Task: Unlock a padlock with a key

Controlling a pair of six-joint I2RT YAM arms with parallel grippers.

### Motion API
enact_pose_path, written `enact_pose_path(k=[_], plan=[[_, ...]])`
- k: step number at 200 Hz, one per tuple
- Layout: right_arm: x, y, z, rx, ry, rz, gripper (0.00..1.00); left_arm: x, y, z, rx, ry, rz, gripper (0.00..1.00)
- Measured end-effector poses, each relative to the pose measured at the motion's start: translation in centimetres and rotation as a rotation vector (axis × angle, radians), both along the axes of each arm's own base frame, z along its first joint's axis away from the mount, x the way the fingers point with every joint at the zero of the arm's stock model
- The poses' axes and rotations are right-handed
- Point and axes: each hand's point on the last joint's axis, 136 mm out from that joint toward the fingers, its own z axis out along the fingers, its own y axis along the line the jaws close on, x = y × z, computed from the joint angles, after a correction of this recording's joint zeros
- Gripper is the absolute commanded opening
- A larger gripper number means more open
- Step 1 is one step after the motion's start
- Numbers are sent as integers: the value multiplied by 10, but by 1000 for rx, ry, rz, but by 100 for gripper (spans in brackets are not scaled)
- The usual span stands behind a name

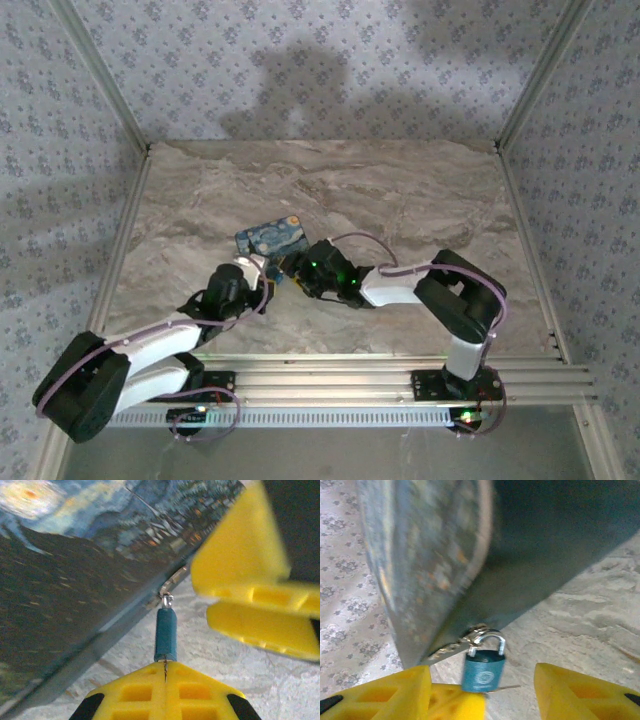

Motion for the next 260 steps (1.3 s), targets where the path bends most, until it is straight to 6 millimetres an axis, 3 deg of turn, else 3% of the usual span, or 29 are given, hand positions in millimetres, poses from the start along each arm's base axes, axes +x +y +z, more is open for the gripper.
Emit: enact_pose_path(k=[39, 113, 158, 260], plan=[[2, 0, -4, 32, 6, -14, 55, 14, 17, -3, -159, 133, 90, 0], [15, 11, -13, 136, 9, -70, 52, 21, 8, 1, -427, 352, 91, 0], [25, 15, -16, 177, 3, -111, 46, 23, 6, 10, -489, 373, 84, 0], [39, 26, -13, 240, -19, -152, 41, 26, 4, 8, -545, 422, 100, 0]])
